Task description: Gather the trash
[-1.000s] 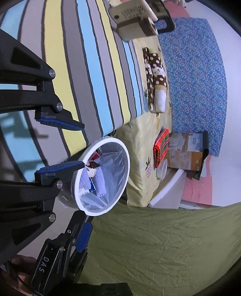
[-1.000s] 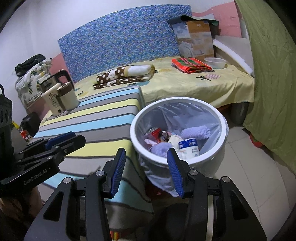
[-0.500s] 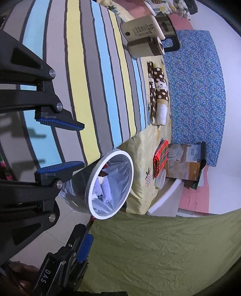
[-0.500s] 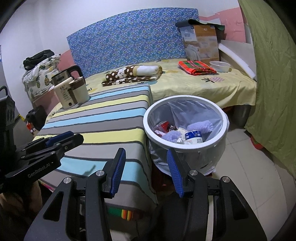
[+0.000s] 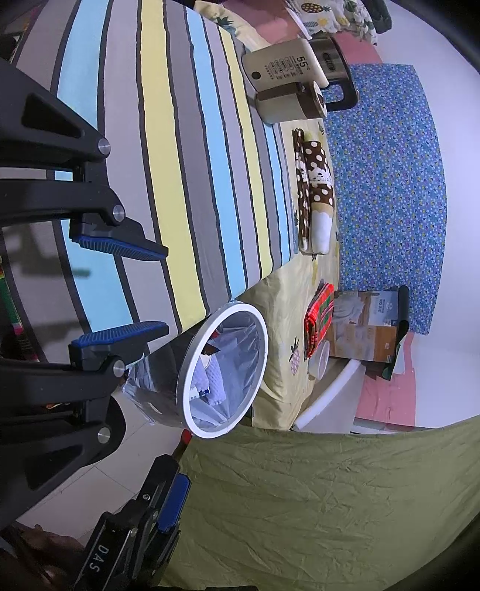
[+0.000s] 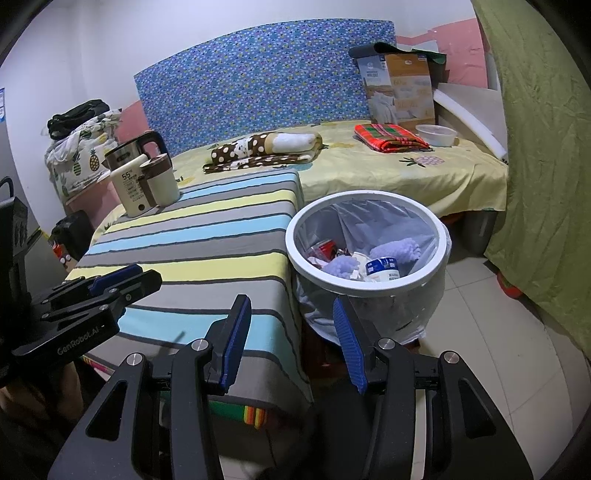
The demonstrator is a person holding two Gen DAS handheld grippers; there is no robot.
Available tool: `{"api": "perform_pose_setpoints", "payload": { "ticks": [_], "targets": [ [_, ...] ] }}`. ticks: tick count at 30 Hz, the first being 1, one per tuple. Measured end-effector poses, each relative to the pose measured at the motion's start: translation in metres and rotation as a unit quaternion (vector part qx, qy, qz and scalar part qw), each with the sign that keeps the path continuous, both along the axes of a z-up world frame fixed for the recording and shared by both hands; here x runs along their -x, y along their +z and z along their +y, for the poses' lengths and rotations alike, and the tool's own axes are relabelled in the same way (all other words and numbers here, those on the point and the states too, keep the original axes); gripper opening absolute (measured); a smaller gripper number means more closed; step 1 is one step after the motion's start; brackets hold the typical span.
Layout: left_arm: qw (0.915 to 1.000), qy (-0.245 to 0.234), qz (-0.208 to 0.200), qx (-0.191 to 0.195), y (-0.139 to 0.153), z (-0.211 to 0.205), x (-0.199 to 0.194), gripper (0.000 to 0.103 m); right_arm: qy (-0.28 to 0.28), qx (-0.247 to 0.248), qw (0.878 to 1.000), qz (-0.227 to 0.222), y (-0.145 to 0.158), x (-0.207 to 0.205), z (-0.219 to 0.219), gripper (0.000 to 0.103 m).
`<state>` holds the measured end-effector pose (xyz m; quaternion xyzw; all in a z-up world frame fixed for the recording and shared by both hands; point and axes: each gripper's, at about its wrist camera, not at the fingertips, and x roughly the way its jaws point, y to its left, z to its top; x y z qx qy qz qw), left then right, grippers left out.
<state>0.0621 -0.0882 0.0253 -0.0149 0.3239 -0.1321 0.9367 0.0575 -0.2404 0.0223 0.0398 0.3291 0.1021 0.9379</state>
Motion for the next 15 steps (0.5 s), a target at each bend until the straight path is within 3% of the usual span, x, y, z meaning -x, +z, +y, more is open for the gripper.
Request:
{"api": "perform_pose_setpoints", "payload": {
  "ticks": [15],
  "targets": [
    [1.0,0.0,-0.002,-0.003,0.0,-0.0002,0.0013,0.034,0.002,0.0,1.0,0.0,0.0002,0.0003,0.0013,0.049]
  ]
}}
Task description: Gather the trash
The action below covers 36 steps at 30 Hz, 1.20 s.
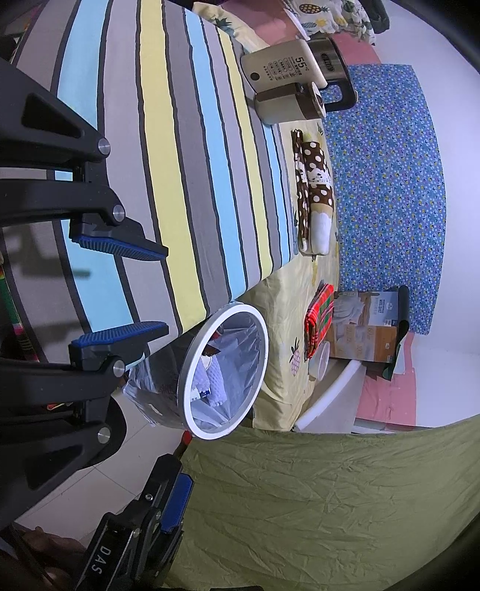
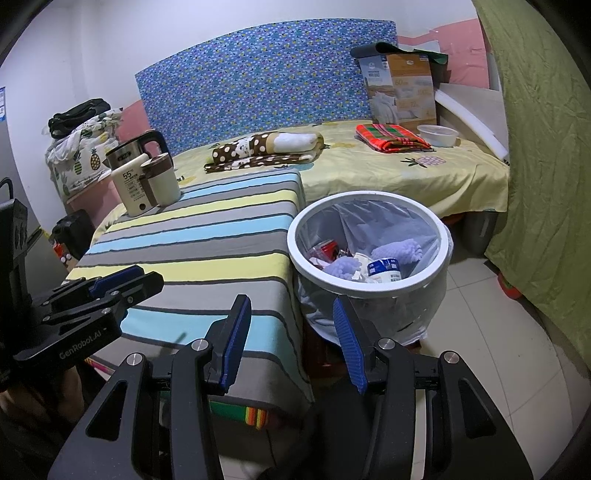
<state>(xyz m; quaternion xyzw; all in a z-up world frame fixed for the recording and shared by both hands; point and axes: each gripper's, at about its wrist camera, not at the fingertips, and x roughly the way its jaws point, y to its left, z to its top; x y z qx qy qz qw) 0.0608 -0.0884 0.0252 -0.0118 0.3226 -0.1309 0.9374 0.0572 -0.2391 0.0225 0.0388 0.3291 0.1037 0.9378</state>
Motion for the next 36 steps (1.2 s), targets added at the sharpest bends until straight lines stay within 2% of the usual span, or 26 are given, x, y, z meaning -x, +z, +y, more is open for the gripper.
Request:
{"api": "perform_pose_setpoints", "payload": {
  "ticks": [36],
  "targets": [
    [0.9999,-0.001,0.004,-0.01,-0.0031,-0.0035,0.0019,0.034,0.001,0.0,1.0,0.005,-0.0021,0.0,0.004,0.049]
  ]
}}
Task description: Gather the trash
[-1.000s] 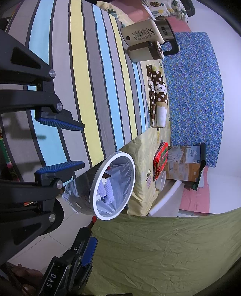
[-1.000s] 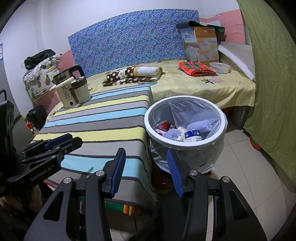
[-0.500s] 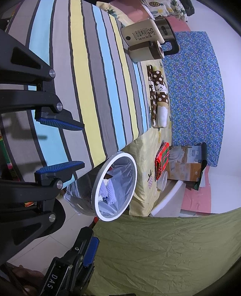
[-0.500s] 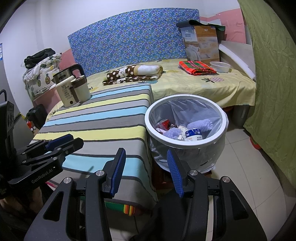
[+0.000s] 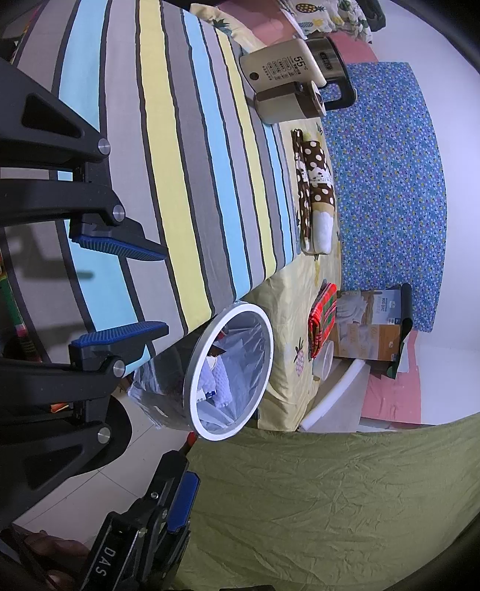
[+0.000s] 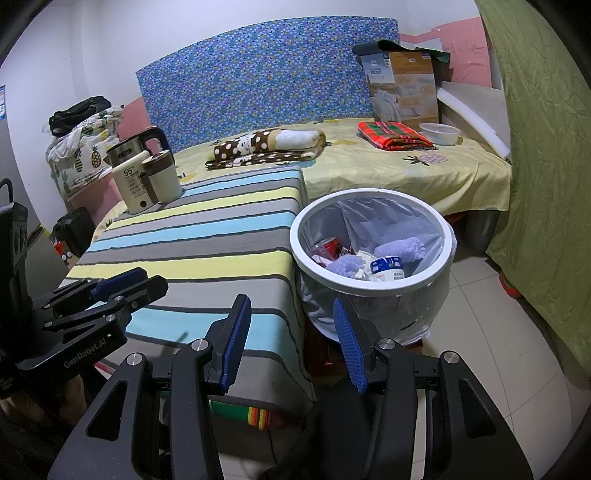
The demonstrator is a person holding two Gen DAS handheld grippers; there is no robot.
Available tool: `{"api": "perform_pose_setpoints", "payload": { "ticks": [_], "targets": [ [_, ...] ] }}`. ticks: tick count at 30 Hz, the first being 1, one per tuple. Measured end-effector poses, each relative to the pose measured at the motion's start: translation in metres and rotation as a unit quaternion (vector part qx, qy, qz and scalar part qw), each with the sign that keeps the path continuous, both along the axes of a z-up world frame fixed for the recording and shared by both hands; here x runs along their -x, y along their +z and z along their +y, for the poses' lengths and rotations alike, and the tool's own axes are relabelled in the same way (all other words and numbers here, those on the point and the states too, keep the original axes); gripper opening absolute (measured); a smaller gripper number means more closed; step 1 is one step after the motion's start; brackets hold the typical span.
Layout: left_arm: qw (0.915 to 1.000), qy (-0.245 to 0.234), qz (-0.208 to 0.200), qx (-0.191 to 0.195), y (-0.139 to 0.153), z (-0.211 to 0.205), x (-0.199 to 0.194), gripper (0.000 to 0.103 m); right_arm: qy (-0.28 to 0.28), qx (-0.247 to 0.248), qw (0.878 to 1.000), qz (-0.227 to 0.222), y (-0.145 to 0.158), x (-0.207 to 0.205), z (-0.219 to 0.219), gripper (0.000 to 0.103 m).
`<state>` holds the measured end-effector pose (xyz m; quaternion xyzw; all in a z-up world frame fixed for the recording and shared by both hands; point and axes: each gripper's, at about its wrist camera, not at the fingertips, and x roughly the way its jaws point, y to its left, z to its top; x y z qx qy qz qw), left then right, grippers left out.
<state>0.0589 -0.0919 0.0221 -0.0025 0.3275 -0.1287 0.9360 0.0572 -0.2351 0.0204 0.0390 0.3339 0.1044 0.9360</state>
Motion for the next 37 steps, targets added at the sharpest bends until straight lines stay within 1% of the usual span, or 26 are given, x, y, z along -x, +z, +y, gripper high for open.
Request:
{"api": "perform_pose_setpoints", "payload": {
  "ticks": [23,37],
  "targets": [
    [0.9999,0.006,-0.001,-0.009,-0.0022,-0.0007,0.0008,0.034,-0.001,0.0,1.0,0.001,0.0003,0.0003,0.0014,0.049],
    [0.9999,0.011,-0.006,-0.007,-0.0022,-0.0006,0.003,0.034,0.0,-0.001,1.0,0.003,-0.0005,0.001,0.0015,0.049]
  ]
}}
